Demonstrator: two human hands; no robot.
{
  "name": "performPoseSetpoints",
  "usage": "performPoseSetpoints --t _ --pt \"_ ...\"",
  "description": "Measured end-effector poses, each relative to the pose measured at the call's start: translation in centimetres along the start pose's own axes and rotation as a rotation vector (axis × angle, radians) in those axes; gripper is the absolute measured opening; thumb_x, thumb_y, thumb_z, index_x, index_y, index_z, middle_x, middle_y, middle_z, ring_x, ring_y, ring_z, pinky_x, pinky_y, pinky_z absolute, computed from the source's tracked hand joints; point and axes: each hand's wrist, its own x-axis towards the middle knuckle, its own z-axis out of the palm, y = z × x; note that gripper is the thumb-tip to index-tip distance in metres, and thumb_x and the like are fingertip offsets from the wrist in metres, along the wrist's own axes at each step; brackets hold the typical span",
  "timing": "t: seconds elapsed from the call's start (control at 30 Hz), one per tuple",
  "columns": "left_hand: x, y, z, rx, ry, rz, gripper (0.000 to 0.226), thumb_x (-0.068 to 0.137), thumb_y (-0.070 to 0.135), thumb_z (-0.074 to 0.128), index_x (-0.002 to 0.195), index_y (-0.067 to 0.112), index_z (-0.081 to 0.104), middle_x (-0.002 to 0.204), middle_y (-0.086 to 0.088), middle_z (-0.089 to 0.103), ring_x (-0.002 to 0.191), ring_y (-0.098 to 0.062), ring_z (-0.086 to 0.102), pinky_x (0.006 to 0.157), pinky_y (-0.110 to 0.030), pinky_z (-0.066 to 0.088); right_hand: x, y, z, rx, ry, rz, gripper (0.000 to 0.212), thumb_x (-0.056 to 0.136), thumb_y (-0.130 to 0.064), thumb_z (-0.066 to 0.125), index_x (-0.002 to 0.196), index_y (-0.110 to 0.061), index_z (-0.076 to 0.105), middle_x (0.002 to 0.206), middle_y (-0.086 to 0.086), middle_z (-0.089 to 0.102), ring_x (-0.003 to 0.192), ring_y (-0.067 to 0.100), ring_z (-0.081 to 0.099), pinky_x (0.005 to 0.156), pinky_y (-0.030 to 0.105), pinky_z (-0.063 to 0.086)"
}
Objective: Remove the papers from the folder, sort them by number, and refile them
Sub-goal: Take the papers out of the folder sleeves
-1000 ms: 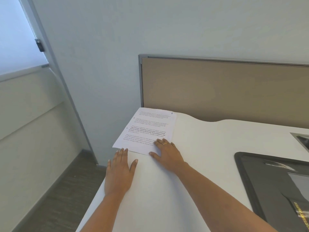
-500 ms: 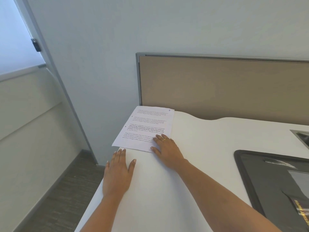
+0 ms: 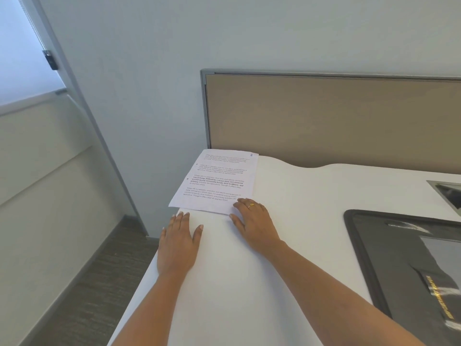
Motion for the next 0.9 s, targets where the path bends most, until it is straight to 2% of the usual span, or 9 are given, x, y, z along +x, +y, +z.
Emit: performPoseSetpoints --t 0.13,0.3,0.37,0.4,0.47,0.5,0.57,0.67,0.9 --pt "-1.3 0.0 0.1 0.012 -0.006 0.016 0.055 0.1 0.042 0.028 0.147 0.013 0.025 0.156 -0.001 0.022 0.145 -0.016 0.014 0.118 -0.034 0.008 -2.3 0.3 -0.6 -0.049 -0.058 0.011 0.054 0.097 -0.048 0.028 0.138 -0.016 0.041 0.151 0.003 0.031 0.139 0.017 0.027 0.11 0.029 0.021" --pt "-4.7 1.2 0.0 0.046 -0.048 0.025 0.055 0.101 0.043 0.025 0.149 0.017 0.021 0.157 0.002 0.015 0.146 -0.014 0.007 0.117 -0.033 0.004 -5.7 0.2 -1.8 -0.083 -0.103 0.016 0.069 0.089 -0.055 0.015 0.139 -0.013 0.039 0.152 0.006 0.028 0.141 0.019 0.024 0.112 0.031 0.021" --pt "-6.2 2.1 -0.1 0.071 -0.072 0.024 0.055 0.1 0.043 0.024 0.149 0.018 0.019 0.158 0.002 0.014 0.146 -0.015 0.006 0.117 -0.035 0.004 -7.2 0.5 -2.6 -0.096 -0.134 0.023 0.083 0.079 -0.06 0.005 0.136 -0.013 0.043 0.151 0.006 0.031 0.14 0.02 0.027 0.111 0.035 0.025" --pt "-7.0 2.8 -0.1 0.093 -0.088 0.019 0.055 0.1 0.044 0.024 0.149 0.018 0.018 0.158 0.002 0.013 0.146 -0.015 0.005 0.117 -0.038 0.003 -8.0 0.8 -3.0 -0.119 -0.144 0.019 0.083 0.078 -0.059 0.007 0.131 -0.012 0.048 0.148 0.008 0.037 0.137 0.022 0.033 0.108 0.039 0.031" --pt "-8.8 4.5 -0.1 0.161 -0.12 0.013 0.056 0.101 0.045 0.021 0.15 0.019 0.016 0.158 0.002 0.011 0.146 -0.015 0.004 0.117 -0.043 0.001 -9.8 1.5 -4.4 -0.129 -0.208 0.066 0.07 0.082 -0.055 0.019 0.115 -0.01 0.062 0.132 0.011 0.055 0.122 0.026 0.053 0.092 0.043 0.047" --pt "-9.6 5.5 0.0 0.193 -0.134 0.023 0.056 0.101 0.046 0.019 0.15 0.02 0.015 0.158 0.003 0.011 0.146 -0.014 0.005 0.116 -0.046 -0.001 -10.7 2.0 -5.1 -0.118 -0.202 0.079 0.068 0.083 -0.054 0.022 0.111 -0.009 0.064 0.128 0.012 0.059 0.117 0.027 0.058 0.086 0.043 0.05" --pt "-11.3 8.0 0.1 0.227 -0.161 0.076 0.056 0.101 0.047 0.018 0.15 0.02 0.015 0.158 0.004 0.012 0.145 -0.013 0.008 0.115 -0.049 -0.004 -12.6 2.8 -6.6 -0.137 -0.198 0.062 0.074 0.084 -0.057 0.017 0.125 -0.009 0.055 0.14 0.011 0.048 0.127 0.026 0.048 0.096 0.043 0.042" --pt "-13.6 12.3 0.3 0.227 -0.179 0.17 0.055 0.101 0.047 0.019 0.149 0.021 0.017 0.157 0.005 0.016 0.144 -0.008 0.013 0.115 -0.048 -0.004 -15.7 5.1 -9.2 -0.17 -0.222 0.104 0.056 0.098 -0.049 0.028 0.142 -0.015 0.034 0.154 0.002 0.025 0.139 0.019 0.028 0.108 0.035 0.029" --pt "-18.5 22.4 1.6 0.078 -0.183 0.25 0.054 0.099 0.049 0.026 0.146 0.024 0.026 0.156 0.005 0.022 0.143 -0.011 0.02 0.116 -0.047 0.001 -23.2 10.9 -16.7 -0.139 -0.073 0.134 0.045 0.099 -0.041 0.038 0.138 -0.018 0.042 0.148 -0.001 0.036 0.136 0.016 0.033 0.11 0.032 0.028"
